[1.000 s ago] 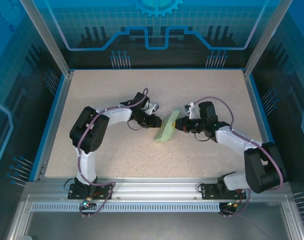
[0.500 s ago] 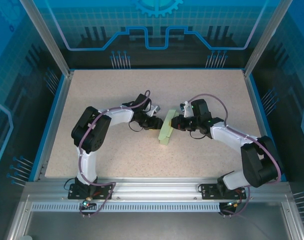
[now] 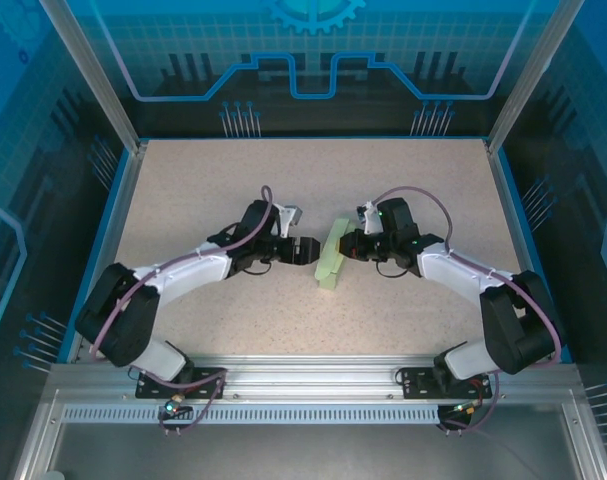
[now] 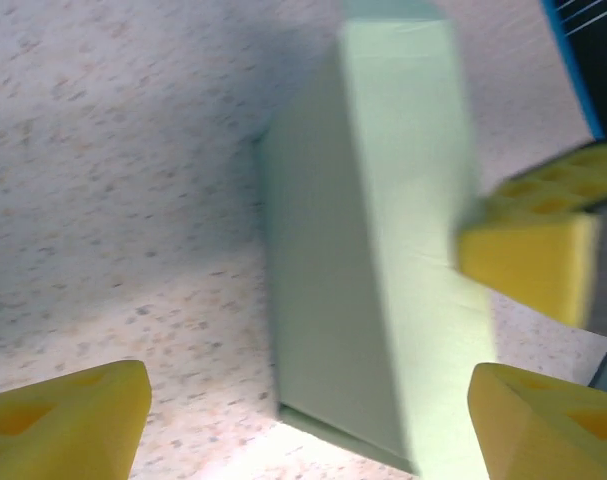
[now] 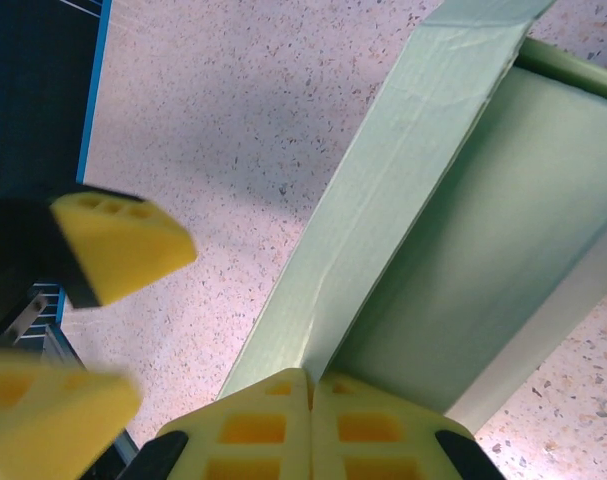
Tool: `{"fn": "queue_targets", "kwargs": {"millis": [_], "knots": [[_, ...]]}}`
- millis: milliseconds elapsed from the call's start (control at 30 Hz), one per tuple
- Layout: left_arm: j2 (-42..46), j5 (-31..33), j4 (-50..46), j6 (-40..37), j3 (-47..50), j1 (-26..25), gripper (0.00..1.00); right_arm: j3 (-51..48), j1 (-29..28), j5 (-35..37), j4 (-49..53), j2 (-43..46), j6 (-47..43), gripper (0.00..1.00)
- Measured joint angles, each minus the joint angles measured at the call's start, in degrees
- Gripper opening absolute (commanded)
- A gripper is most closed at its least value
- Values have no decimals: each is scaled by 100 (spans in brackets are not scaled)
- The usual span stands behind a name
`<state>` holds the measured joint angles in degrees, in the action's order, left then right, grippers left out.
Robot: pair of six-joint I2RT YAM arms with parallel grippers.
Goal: Fold the paper box
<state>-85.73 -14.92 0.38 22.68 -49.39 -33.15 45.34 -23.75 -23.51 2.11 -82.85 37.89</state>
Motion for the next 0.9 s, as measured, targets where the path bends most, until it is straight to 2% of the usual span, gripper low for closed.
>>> {"fn": "queue_targets", "kwargs": {"millis": [167,233,733,900], "knots": [[125,472,461,-83,203,-787,87,7,-22,48,2,-2,-35,7],[122,688,601,-188,258,-951,88,11,-22,55,4,-2,-39,7],[-374,2024,1862,-1099,706,-1690,88,11,-22,55,4,0,-39,7],[-654,2439,2002,-1274,706,-1836,81,9,-20,55,4,0,-39,7]]}}
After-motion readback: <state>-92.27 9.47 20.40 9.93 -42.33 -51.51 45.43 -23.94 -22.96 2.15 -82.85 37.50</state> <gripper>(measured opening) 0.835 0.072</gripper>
